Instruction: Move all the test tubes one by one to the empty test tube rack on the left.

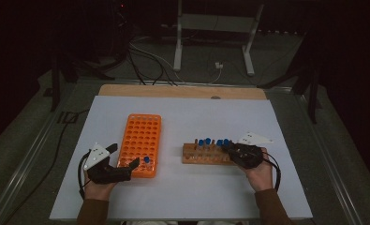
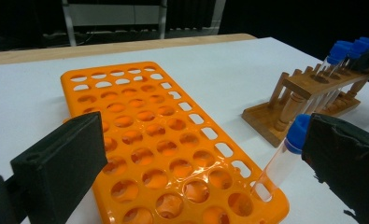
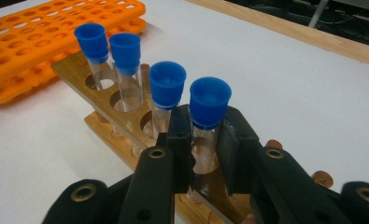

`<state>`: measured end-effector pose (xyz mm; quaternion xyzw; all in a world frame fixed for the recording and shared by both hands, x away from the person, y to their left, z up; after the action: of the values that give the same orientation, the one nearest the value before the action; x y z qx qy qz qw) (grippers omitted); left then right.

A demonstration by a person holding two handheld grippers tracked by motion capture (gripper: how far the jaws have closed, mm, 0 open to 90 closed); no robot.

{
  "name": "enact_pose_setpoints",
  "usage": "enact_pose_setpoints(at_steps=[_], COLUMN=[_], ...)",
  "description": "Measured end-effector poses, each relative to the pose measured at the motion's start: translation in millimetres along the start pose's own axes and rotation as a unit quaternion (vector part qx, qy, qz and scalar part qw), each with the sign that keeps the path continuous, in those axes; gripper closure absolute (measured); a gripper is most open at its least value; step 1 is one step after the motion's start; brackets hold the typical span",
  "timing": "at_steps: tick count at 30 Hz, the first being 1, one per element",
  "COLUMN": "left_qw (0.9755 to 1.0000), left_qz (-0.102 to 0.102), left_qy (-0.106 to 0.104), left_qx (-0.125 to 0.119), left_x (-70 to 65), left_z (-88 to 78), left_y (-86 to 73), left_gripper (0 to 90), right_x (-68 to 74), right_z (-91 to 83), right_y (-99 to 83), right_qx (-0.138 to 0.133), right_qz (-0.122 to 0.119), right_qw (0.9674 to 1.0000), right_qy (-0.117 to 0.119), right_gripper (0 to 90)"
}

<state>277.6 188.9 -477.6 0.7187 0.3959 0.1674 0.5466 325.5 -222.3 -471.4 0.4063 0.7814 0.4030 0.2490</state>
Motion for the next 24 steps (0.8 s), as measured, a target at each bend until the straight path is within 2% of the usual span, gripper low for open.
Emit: enact_pose_setpoints(at_steps=[9, 24], left_qw=[1.0000, 0.9999], left_qz=[0.007, 0.013], left_qy=[0.004, 0.007], left_qx=[-0.001, -0.001], left_x=[-1.2, -1.9], left_z=[-0.8, -1.5], left_y=[0.8, 1.7], left_gripper=[0.4, 0.4], right_x=[-3.0, -4.9], right_z=[-7.8, -30.9], right_y=[5.2, 29.3], right_qx=[-0.010, -0.030], right_qz=[0.010, 0.018], right_qw=[0.9999, 0.9994], right_qy=[0.001, 0.007], right_gripper=[76.8, 76.9])
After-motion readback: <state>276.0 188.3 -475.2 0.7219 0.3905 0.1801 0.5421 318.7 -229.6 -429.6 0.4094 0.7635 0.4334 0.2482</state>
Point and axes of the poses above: each handheld gripper's, and its own axes: z roughly forward along the jaws, y roughly out of its top, x roughly to its left, the point moved 3 cm from there along z, roughly forward along the jaws, and after that the axes turned 7 degrees about -y, right-handed, at the moved point
